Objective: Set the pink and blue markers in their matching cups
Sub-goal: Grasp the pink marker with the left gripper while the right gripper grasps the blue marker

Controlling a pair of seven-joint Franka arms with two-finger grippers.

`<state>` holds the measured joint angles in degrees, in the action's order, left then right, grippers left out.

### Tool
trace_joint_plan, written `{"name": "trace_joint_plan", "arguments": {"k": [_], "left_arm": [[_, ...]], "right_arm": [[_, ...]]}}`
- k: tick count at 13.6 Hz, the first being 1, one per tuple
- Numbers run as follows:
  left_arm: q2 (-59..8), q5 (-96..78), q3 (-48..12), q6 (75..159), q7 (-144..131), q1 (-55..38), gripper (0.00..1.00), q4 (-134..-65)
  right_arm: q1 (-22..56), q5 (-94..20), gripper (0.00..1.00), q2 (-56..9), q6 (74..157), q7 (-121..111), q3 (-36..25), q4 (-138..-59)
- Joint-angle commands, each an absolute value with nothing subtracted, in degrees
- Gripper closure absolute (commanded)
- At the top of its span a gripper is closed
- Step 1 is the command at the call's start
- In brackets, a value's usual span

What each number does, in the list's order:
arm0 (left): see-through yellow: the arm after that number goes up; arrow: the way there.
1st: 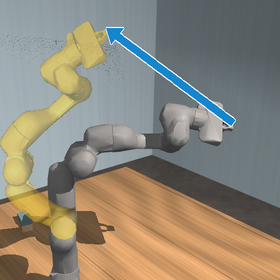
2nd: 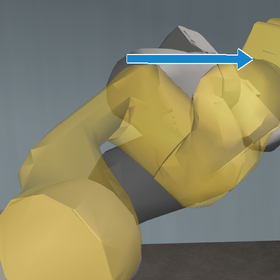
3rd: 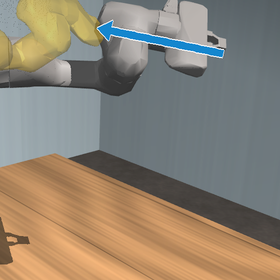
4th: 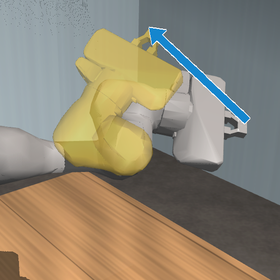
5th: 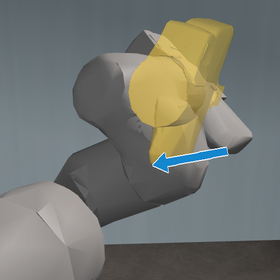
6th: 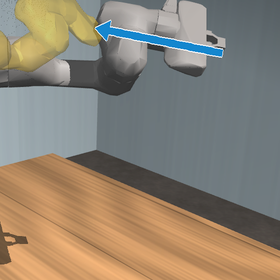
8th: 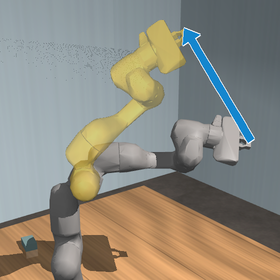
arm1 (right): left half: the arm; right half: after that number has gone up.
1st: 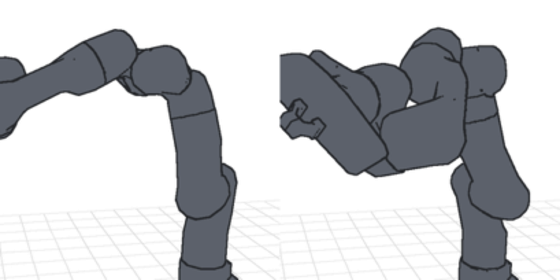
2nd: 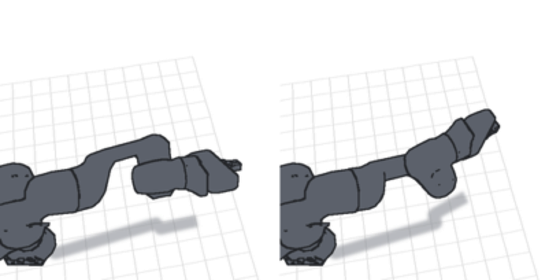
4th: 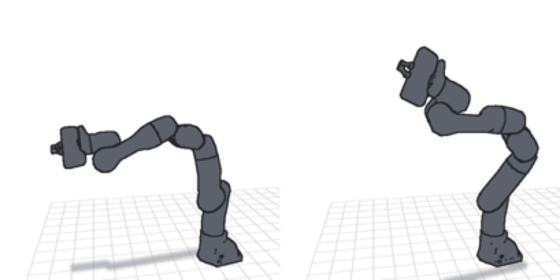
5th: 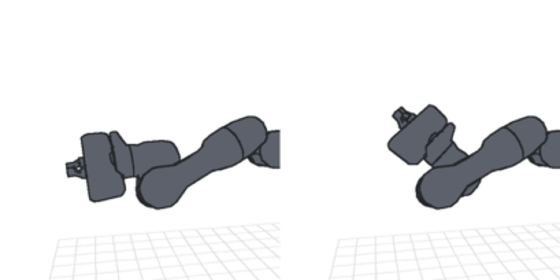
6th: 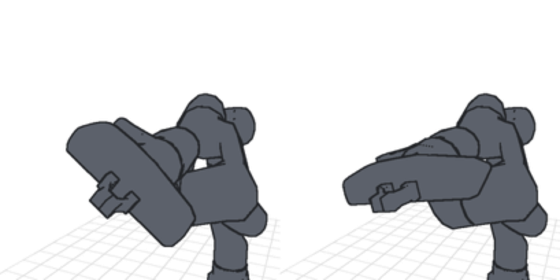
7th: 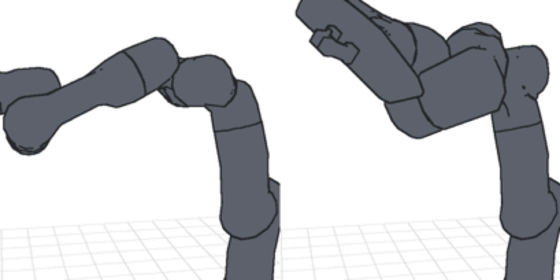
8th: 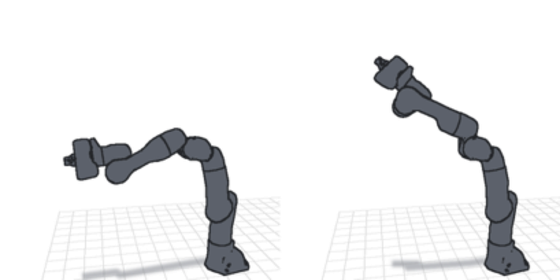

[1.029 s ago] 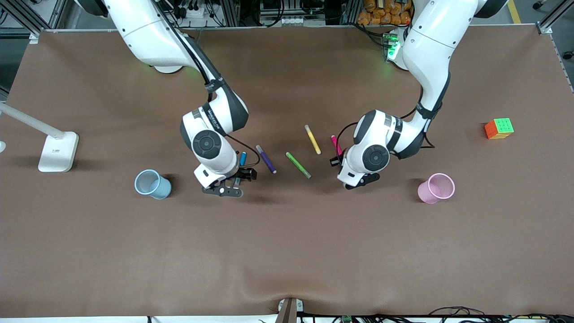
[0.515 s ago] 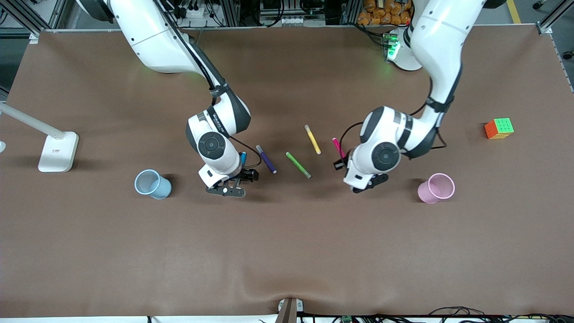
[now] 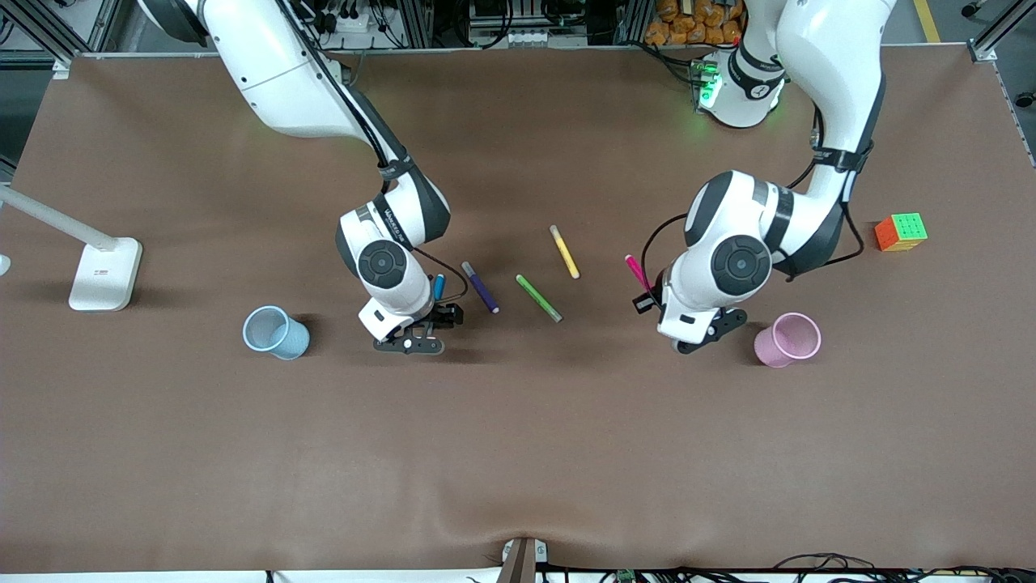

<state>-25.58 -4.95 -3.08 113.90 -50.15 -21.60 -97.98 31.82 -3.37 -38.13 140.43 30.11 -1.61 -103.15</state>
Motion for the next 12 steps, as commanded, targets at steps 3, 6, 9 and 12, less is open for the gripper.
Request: {"name": "trace_joint_plan", "arguments": {"k": [3,6,9,12], "left_arm": [[-24.00,-0.44,-3.34,106.09,-51.50,-18.72,1.00,-91.06],[-22.07,0.61,-3.25,105.21,-50.89,-14.78,1.00,-90.09],[-20.83,3.94,-3.25,101.18,-47.56,-13.36,1.00,-88.95],[-19.95,4.83,-3.34,100.03,-46.76,-11.96,1.00,-88.51]], "right_arm": [[32.52,-3.43,0.00,-37.62,141.59,33.92,-1.41,-104.50],[32.61,-3.34,0.00,-37.53,141.59,33.93,-1.49,-104.06],[32.61,-3.34,0.00,-37.53,141.68,33.93,-1.58,-103.97],[32.43,-2.99,0.00,-37.53,141.68,33.93,-1.58,-103.54]]}}
